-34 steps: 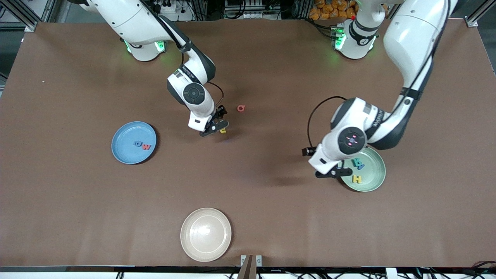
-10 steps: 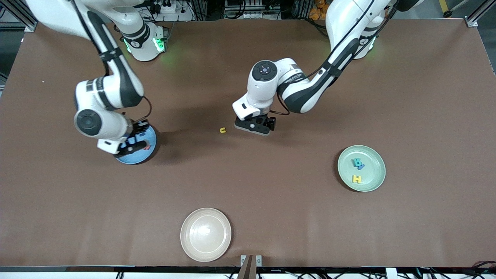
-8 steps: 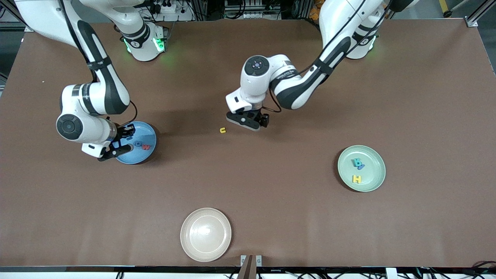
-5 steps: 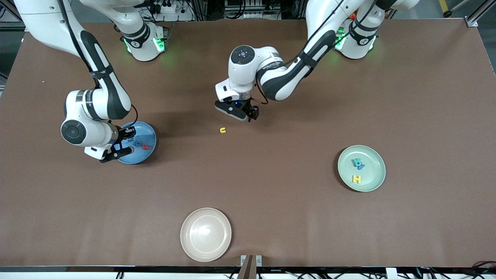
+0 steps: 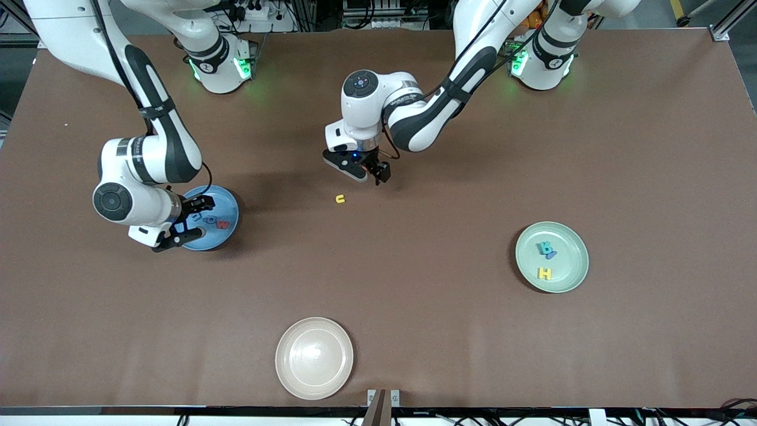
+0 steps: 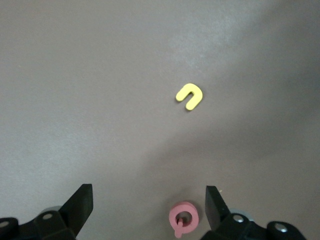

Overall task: Sort upper and lower case letters into plates
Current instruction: 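Grasp the q with the left gripper while the right gripper releases the E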

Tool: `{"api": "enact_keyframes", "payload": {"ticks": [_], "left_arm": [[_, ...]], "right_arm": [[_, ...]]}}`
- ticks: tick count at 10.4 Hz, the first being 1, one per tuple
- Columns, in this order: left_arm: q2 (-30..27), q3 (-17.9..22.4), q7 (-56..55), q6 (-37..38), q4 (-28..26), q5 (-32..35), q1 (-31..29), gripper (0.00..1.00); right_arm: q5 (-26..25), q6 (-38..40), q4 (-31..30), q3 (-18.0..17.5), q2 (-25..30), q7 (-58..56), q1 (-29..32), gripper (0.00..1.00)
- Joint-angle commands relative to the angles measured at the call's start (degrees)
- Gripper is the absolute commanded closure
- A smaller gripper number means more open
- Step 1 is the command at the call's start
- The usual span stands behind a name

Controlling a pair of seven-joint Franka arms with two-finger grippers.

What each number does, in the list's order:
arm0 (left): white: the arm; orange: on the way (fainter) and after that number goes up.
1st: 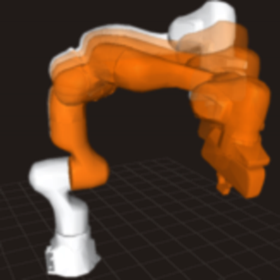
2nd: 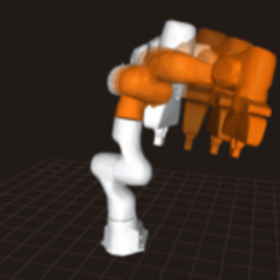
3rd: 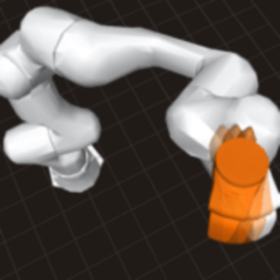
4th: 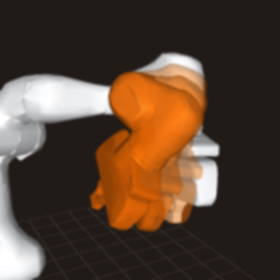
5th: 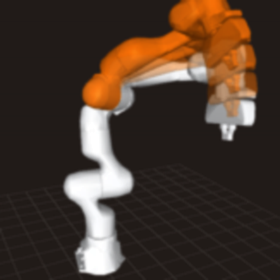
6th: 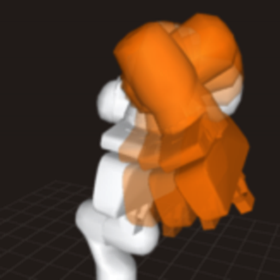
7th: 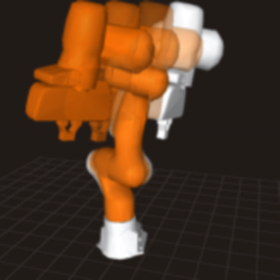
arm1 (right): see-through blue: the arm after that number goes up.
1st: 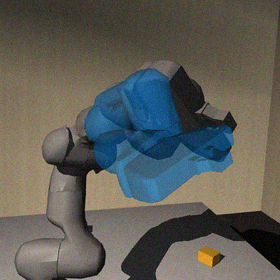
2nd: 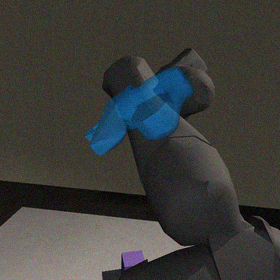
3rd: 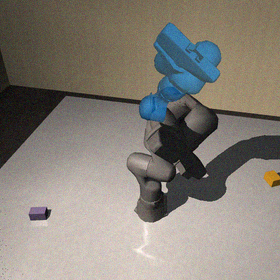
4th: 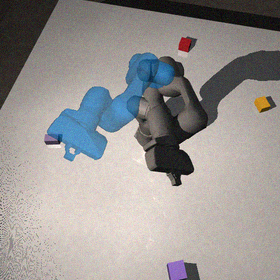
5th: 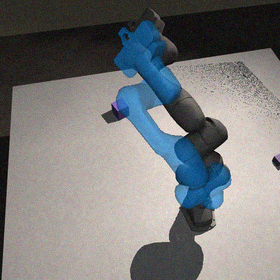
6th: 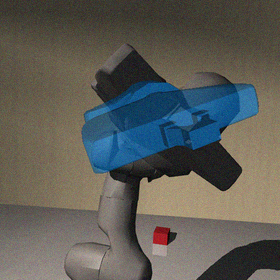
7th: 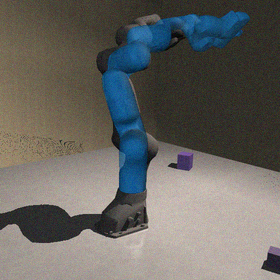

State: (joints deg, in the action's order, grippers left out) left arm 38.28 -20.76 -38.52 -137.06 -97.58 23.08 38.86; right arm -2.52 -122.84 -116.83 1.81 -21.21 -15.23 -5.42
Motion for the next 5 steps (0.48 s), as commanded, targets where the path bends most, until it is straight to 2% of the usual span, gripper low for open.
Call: {"api": "enact_keyframes", "payload": {"ticks": [1,2,3,4,5], "left_arm": [[0.82,1.07,-2.35,-0.05,0.56,-1.28,1.92,0.04],[0.91,0.98,-2.52,-0.83,-0.14,-1.37,2.18,0.04],[1.0,0.98,-2.7,-4.93,-1.98,-2.59,2.18,0.04],[1.0,1.07,-2.7,-8.8,-4.52,-3.56,2.09,0.05],[0.83,1.07,-2.79,-9.53,-5.68,-3.57,2.09,0.06]], "right_arm": [[2.16,0.41,1.51,-0.32,0.39,1.34,-1.08,0.0],[4.08,-0.03,1.51,-0.41,0.3,5.7,-1.52,0.0],[4.36,-0.73,1.51,-0.93,0.29,10.96,-2.66,0.0],[4.36,-0.74,1.78,-2.07,0.47,16.84,-3.71,0.0],[4.36,-0.48,2.82,-3.99,0.3,23.51,-3.81,0.0]]}}
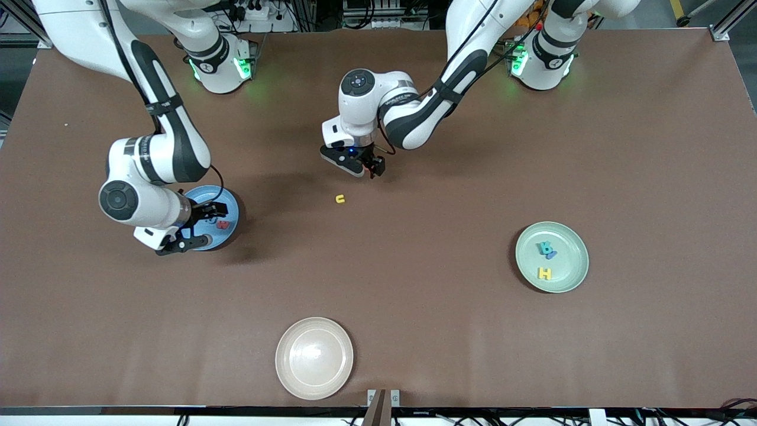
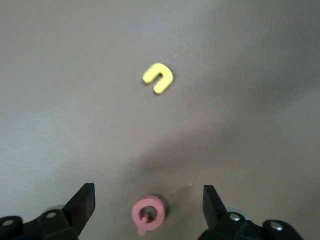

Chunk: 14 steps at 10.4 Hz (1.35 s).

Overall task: Sort upper and lower case letters into plates
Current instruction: 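Grasp the q with the left gripper while the right gripper releases the E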

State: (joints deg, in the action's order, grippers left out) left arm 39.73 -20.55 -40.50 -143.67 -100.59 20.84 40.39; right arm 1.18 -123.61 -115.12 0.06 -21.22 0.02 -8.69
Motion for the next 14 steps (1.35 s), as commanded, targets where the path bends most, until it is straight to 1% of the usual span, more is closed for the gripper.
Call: {"api": "enact_keyframes", "payload": {"ticks": [1,2,4,7,10,11,12,13,14], "left_arm": [[-0.62,0.86,-1.24,-2.84,-2.86,-1.32,0.57,0.08],[-0.62,0.86,-1.51,-2.84,-3.29,-1.24,0.57,0.08],[-0.53,0.86,-1.51,-2.75,-3.38,-1.24,0.74,0.12],[-0.27,0.86,-1.34,-2.58,-4.26,-1.24,0.4,0.25],[-0.36,0.86,-1.16,-1.62,-4.88,-1.24,0.39,0.26],[-0.36,0.77,-1.07,-0.48,-4.53,-1.24,0.39,0.34],[-0.53,0.77,-0.99,-0.38,-4.61,-1.24,0.22,0.37],[-0.45,0.77,-0.81,-0.38,-4.44,-1.24,0.13,0.37],[-0.1,0.77,-0.72,-0.38,-4.18,-1.24,0.22,0.42]], "right_arm": [[0.58,-0.04,1.56,-3.56,0.13,13.46,-0.54,0.0],[0.66,-0.05,2.0,-3.84,-0.05,15.6,-0.63,0.0],[0.75,0.04,1.92,-3.84,-0.05,15.71,-0.19,0.0],[0.75,-0.05,2.88,-3.49,0.13,14.67,1.04,0.0],[0.75,0.65,4.29,-3.57,0.48,14.75,0.96,0.0],[0.67,0.74,4.9,-3.57,0.39,14.75,0.78,0.0],[0.66,0.74,5.08,-3.57,0.39,14.75,0.78,0.0],[0.66,0.74,5.08,-3.57,0.39,14.66,0.78,0.0],[0.75,0.83,5.08,-3.66,0.39,15.44,0.6,0.0]]}}
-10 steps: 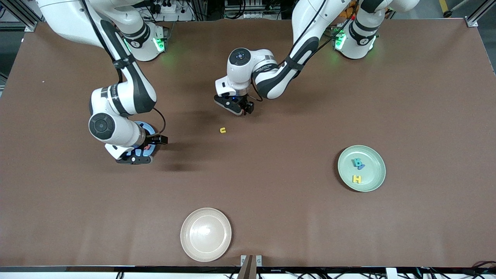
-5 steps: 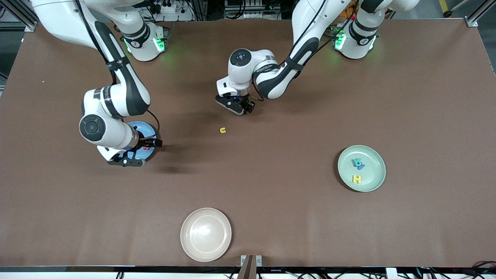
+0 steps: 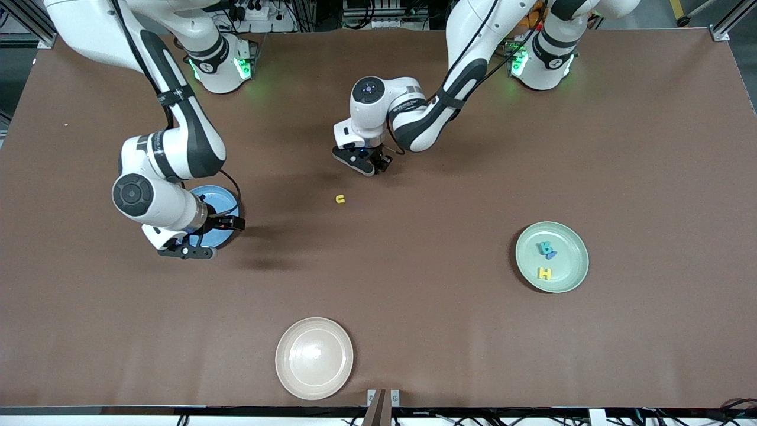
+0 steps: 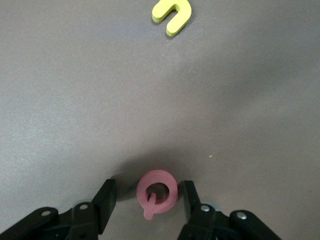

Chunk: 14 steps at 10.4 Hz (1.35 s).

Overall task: Sort upper and lower case letters into plates
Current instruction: 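Grasp the q with the left gripper while the right gripper releases the E, then place the q on the green plate while the right gripper reaches the n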

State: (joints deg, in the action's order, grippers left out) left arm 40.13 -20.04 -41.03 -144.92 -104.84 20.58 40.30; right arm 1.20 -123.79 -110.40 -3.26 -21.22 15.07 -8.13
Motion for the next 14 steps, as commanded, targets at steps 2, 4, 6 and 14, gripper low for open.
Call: {"api": "enact_keyframes", "payload": {"ticks": [2,4,6,14], "left_arm": [[-0.05,0.26,-1.76,0.87,0.34,-1.42,0.39,0.63],[-0.05,-0.09,-5.37,0.87,0.34,-1.95,0.3,1.0],[-2.23,-1.57,-6.6,4.44,0.08,-1.87,-3.19,1.0],[-11.47,-6.16,2.7,21.09,0.25,-1.6,-36.05,1.0]], "right_arm": [[0.73,3.72,0.97,-0.35,0.39,0.57,0.14,0.0],[0.73,5.66,1.94,-0.43,0.13,0.84,-0.04,0.0],[3.18,5.23,2.47,-1.22,-0.05,5.46,-1.09,0.0],[3.37,-4.06,5.2,-2.63,-5.83,50.7,-18.39,0.0]]}}
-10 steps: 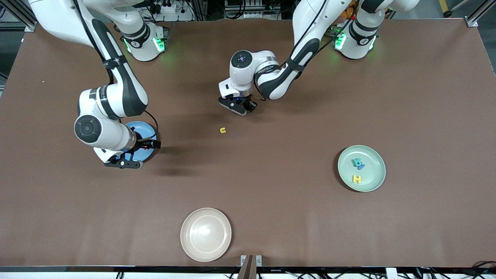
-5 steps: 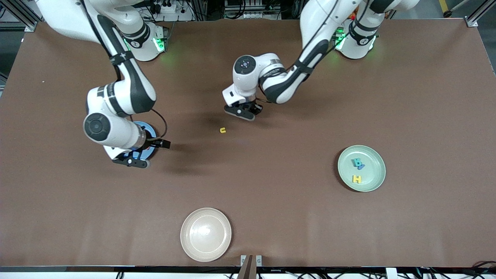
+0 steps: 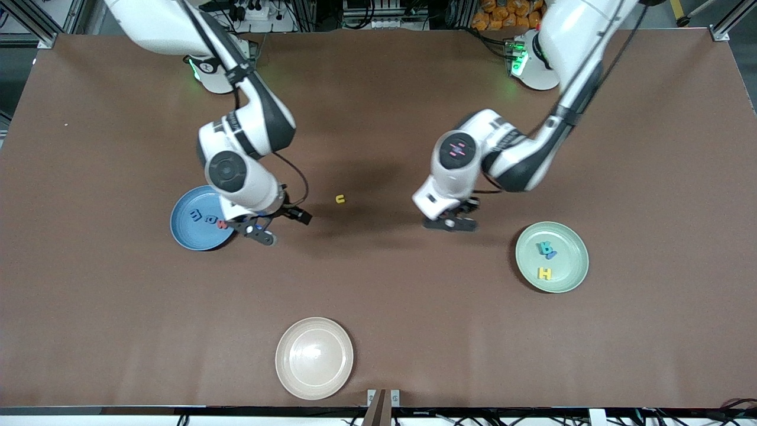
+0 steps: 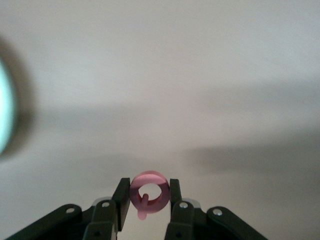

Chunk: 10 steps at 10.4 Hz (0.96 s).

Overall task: Sort upper and lower case letters into plates
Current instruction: 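Place the q on the green plate while the right gripper reaches the n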

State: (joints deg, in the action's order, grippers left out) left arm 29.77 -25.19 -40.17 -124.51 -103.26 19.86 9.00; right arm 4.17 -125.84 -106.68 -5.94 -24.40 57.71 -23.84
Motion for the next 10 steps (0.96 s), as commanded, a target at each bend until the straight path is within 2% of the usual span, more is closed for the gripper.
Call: {"api": "enact_keyframes", "payload": {"ticks": [1,4,5,7,8,9,10], "left_arm": [[-0.86,0.04,4.63,0.67,-1.33,-0.88,-5.83,1.0],[-1.03,4.6,12.81,1.81,-1.5,-0.79,-10.22,1.0],[-1.03,7.58,16.93,1.9,-1.5,-0.79,-10.23,1.0],[-1.03,9.62,21.88,1.82,-0.89,-0.96,-10.67,1.0],[-1.12,9.98,21.98,1.82,0.07,-0.88,-10.67,0.82],[-1.12,10.24,21.98,1.82,0.86,-1.14,-10.67,0.58],[-1.29,10.33,22.15,1.82,1.04,-1.14,-10.76,0.11]], "right_arm": [[0.4,-4.48,1.48,-0.38,-3.89,13.95,-4.01,0.0],[0.22,-6.96,1.3,-0.39,-6.09,37.13,-7.01,0.0],[-0.04,-7.05,1.3,-0.39,-6.8,41.13,-7.01,0.0],[0.31,-9.05,0.86,-0.39,-7.76,41.87,-6.93,0.0],[0.31,-11.16,-0.1,-0.39,-8.55,42.39,-7.1,0.0],[0.31,-12.14,-1.59,-0.47,-8.3,43.44,-7.28,0.0],[0.31,-12.58,-1.95,-1.43,-8.56,44.67,-7.45,0.0]]}}
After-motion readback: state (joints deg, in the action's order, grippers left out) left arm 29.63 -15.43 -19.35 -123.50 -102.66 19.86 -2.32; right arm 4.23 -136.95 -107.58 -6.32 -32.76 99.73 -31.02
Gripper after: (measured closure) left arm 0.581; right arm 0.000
